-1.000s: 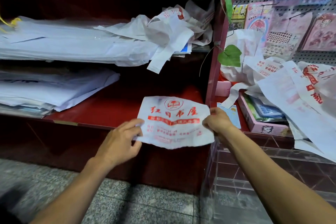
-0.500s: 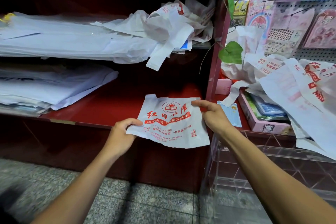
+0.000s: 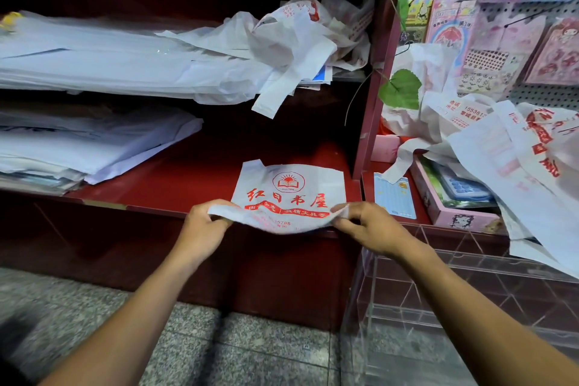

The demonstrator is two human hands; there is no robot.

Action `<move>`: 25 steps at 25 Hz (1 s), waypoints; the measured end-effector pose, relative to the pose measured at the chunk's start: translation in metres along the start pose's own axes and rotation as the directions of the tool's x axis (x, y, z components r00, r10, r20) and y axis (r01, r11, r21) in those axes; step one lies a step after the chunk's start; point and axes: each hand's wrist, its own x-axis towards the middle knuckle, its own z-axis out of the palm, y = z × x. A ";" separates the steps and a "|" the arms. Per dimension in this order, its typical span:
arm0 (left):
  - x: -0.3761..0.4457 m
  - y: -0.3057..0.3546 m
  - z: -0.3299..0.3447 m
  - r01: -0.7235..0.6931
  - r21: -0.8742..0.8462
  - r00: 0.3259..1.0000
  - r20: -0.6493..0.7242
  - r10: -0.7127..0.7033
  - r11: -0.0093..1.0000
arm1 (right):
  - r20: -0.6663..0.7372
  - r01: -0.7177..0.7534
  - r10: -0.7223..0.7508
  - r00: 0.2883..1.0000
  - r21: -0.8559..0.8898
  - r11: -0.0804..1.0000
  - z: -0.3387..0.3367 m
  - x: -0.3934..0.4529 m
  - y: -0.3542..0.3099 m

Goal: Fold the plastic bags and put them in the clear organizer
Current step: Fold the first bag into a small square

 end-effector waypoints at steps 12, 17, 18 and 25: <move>0.000 0.008 0.003 0.284 -0.327 0.935 -0.113 -0.336 0.901 | -0.361 -0.309 0.343 0.867 0.150 0.939 0.005 0.006 -0.002; 0.002 0.006 0.007 0.272 -0.243 0.940 -0.141 -0.311 0.931 | -0.410 -0.418 0.397 0.821 0.041 0.908 0.007 0.008 -0.005; 0.002 0.006 0.008 0.274 -0.237 0.938 -0.149 -0.313 0.932 | -0.430 -0.404 0.361 0.827 -0.009 0.915 0.007 0.008 -0.005; 0.002 0.002 -0.002 0.176 0.092 0.984 0.012 -0.177 0.980 | 0.088 0.059 -0.019 0.996 -0.475 0.878 0.015 0.007 -0.024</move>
